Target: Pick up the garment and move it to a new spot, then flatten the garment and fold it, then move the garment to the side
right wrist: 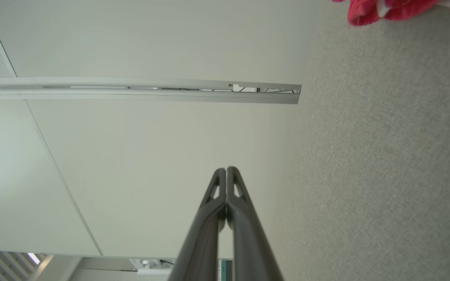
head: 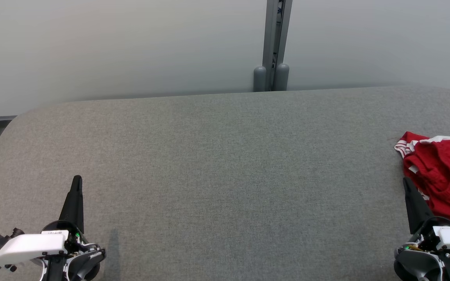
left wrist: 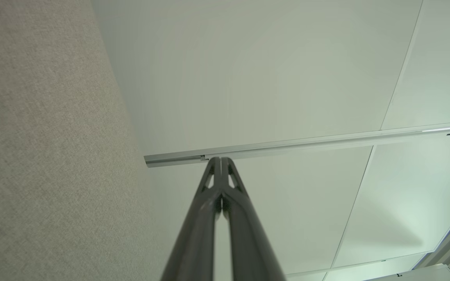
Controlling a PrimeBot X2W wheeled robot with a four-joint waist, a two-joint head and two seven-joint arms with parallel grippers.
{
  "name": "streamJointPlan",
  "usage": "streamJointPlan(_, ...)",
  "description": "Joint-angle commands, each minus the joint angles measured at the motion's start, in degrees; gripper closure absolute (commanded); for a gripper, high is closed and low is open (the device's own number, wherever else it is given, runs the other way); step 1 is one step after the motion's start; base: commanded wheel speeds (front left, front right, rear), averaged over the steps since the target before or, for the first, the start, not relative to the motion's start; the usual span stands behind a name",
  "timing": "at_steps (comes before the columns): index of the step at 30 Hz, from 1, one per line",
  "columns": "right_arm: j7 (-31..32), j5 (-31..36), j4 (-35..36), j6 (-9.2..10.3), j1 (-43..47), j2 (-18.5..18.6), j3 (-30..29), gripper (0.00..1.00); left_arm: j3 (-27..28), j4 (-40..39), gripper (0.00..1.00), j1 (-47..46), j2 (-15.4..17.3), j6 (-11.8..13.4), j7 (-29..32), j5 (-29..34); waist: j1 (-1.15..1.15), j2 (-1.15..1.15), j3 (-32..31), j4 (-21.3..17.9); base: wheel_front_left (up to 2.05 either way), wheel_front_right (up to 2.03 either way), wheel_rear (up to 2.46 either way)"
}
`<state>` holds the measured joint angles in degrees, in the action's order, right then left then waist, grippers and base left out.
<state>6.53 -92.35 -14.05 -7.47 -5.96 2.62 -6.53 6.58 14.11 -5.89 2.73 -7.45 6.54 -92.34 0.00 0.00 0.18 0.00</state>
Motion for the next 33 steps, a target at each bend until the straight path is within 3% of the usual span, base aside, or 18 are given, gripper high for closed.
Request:
streamJointPlan(1,0.2,-0.1,0.2,-0.03,-0.5,0.5,-0.1,1.0,0.2,-0.2,1.0,-0.7,0.3,-0.2,0.2,-0.1,0.0,0.0,0.0,0.0,0.0,0.0,0.0)
streamJointPlan(33,0.2,-0.1,0.2,-0.04,-0.5,0.5,-0.1,1.0,0.2,-0.2,1.0,-0.7,0.3,-0.2,0.2,-0.1,0.0,0.0,0.0,0.0,0.0,0.0,0.0)
